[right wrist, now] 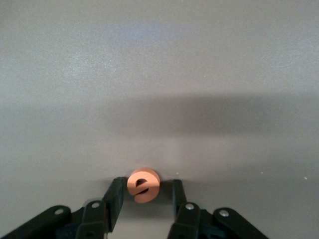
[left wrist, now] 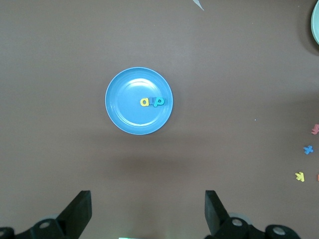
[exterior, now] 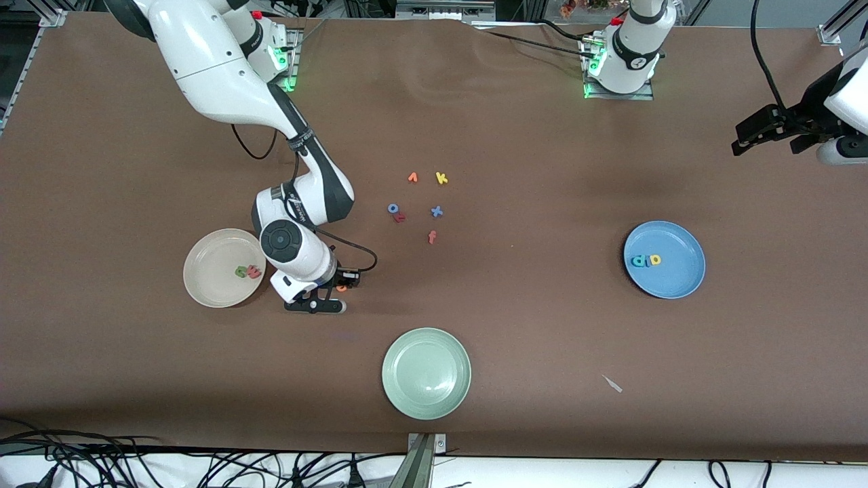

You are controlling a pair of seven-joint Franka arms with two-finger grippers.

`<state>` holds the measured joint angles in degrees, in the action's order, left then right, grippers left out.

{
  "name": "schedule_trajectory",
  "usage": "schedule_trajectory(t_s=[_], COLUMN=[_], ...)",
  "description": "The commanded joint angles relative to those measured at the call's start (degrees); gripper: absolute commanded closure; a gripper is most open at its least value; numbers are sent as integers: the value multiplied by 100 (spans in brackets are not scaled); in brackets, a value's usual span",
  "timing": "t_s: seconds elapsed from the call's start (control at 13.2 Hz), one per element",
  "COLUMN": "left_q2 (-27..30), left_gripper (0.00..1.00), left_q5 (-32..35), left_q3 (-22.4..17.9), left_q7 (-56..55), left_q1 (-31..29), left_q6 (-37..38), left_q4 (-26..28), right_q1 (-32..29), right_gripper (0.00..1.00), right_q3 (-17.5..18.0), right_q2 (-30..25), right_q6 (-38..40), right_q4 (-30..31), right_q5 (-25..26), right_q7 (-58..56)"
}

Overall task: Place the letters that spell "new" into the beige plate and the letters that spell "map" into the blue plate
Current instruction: 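Lift the orange e, carry it to the white plate, and release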

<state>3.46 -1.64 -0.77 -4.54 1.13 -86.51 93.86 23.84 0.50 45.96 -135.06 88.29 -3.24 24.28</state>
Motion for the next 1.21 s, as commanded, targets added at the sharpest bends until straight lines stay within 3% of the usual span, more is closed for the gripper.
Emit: schedule_trajectory(t_s=[0.0, 0.83, 1.13], left_q2=[-56, -56, -56], left_gripper=[0, 0, 0], left_q5=[-56, -56, -56], left_q3=[-20, -20, -20], left_q7=[-47, -47, -47], left_q1=[1, 1, 1], left_q6=[38, 38, 38], left_q4=[-139, -139, -139], right_q1=[-55, -64, -64], right_gripper=[53, 59, 69], right_q3=[46, 46, 55], right_q2=[194, 256, 256], right_q6=[33, 24, 15], right_q4=[-251, -321, -321], right_q5=[-72, -80, -80], right_q7=[-73, -64, -38])
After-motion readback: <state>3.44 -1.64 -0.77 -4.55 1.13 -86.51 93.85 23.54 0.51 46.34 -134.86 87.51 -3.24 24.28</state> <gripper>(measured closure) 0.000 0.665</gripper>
